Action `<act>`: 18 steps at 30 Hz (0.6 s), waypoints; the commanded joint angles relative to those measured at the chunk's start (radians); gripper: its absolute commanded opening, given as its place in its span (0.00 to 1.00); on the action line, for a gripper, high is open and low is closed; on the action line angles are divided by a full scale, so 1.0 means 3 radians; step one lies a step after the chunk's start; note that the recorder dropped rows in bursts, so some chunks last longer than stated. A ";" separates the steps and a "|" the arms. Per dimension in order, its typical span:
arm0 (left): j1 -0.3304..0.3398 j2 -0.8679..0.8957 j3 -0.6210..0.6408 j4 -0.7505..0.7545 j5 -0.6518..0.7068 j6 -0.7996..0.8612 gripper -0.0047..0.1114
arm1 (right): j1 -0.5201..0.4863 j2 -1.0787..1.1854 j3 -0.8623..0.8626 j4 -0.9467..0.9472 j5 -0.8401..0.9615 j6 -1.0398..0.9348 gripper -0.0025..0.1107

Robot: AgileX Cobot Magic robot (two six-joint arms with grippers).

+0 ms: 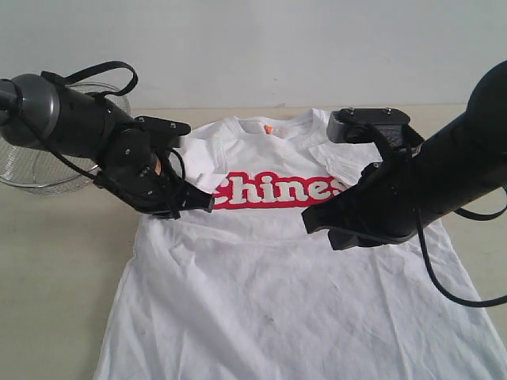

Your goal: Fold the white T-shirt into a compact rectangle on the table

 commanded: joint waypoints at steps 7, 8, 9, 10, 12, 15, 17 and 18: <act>0.0003 -0.0090 -0.0020 0.0376 0.0402 -0.0659 0.08 | 0.0010 -0.0051 0.0000 -0.0008 -0.0022 -0.0009 0.02; 0.0003 -0.0151 -0.0020 0.0333 0.0457 -0.0637 0.08 | 0.0010 -0.0051 0.0000 -0.0008 -0.0022 -0.0009 0.02; 0.0003 -0.0229 -0.0020 0.0333 0.0513 -0.0636 0.08 | 0.0010 -0.0051 0.0000 -0.0008 -0.0022 -0.0009 0.02; 0.0003 -0.0339 -0.0020 0.0316 0.0574 -0.0636 0.08 | 0.0010 -0.0051 0.0000 -0.0008 -0.0022 -0.0009 0.02; 0.0003 -0.0559 -0.0020 0.0307 0.0559 -0.0636 0.08 | 0.0010 -0.0051 0.0000 -0.0008 -0.0022 -0.0009 0.02; 0.0045 -0.0683 -0.0091 0.0249 0.0198 -0.0629 0.08 | 0.0010 -0.0051 0.0000 -0.0008 -0.0022 -0.0009 0.02; 0.0091 -0.0635 -0.0222 0.0153 0.0187 -0.0502 0.08 | 0.0010 -0.0051 0.0000 -0.0008 -0.0022 -0.0009 0.02; 0.0133 -0.0589 -0.0340 0.0088 0.0197 -0.0381 0.08 | 0.0010 -0.0051 0.0000 -0.0008 -0.0022 -0.0009 0.02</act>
